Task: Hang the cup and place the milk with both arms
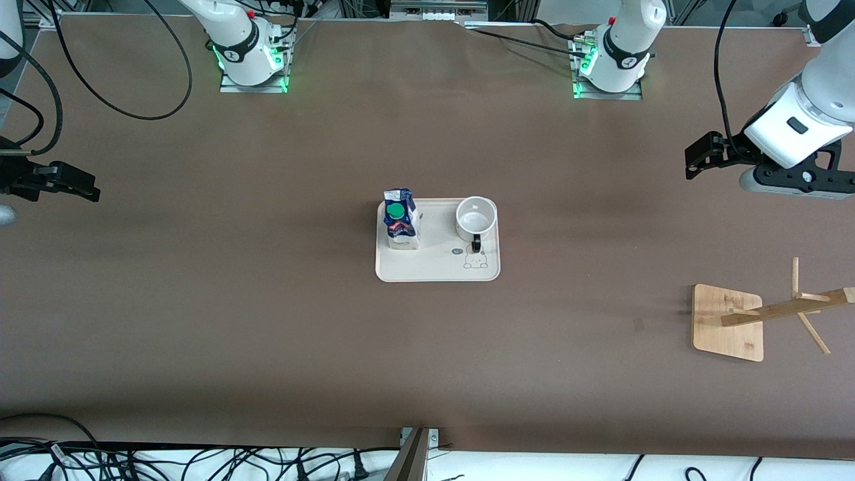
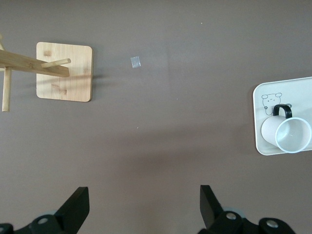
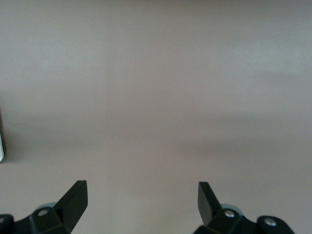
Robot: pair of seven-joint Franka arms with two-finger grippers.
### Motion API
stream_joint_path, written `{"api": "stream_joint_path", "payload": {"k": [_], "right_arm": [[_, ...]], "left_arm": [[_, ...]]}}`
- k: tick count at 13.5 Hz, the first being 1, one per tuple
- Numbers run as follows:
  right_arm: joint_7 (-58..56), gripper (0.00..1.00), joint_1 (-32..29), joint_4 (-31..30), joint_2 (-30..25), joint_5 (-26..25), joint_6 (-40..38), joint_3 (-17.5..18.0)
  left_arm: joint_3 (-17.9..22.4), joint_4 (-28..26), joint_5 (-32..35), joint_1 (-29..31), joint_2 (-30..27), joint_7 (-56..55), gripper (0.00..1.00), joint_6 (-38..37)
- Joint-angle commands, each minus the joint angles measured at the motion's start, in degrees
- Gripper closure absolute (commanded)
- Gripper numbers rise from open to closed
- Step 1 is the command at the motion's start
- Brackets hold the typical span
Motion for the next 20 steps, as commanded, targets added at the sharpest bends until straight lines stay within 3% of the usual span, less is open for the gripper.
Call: {"api": "stream_joint_path", "payload": {"k": [1,10,14,20], "right_arm": [[-0.1,0.0,0.05,-0.34,-0.31,0.9,-0.35,-0.05],[-0.36,0.0,0.48,-0.34,0.21,1.69,-0.44,-0.05],[-0.1,0.0,5.14,-0.34,0.48,1.6,-0.44,-0.05],[-0.8,0.0,6.29,-0.43,4.43,3.27,-0.35,-0.13]], "left_arm": [[-0.22,2.09,1.56,-0.1,0.98,-0.27,0.0,-1.57],[-0.22,2.09,1.47,0.08,0.98,-0.36,0.0,-1.66],[-0.22,2.09,1.47,0.08,0.98,-0.45,0.0,-1.66],[-0.13,2.09,1.47,0.08,0.98,-0.27,0.0,-1.66]]}}
